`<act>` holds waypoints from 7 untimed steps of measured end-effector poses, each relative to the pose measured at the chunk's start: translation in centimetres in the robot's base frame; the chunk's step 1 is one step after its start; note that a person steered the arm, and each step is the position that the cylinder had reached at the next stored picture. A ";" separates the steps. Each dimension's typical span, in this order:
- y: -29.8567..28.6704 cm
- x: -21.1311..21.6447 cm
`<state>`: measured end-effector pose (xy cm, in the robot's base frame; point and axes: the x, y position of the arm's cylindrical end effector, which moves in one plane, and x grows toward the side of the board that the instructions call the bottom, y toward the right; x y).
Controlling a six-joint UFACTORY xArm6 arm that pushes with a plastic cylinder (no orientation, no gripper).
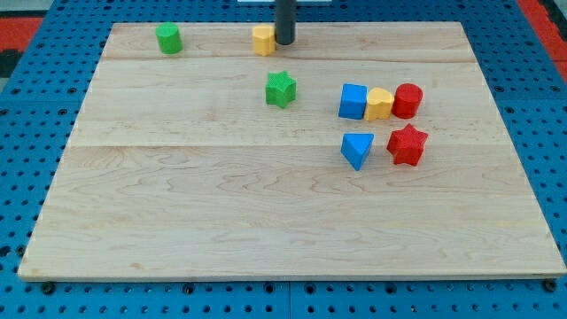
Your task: Slide the red circle up a bit
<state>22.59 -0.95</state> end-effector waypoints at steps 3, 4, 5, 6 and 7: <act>2.9 0.0; 6.4 1.7; 9.3 3.6; 10.2 4.6; 19.0 6.2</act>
<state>28.76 18.03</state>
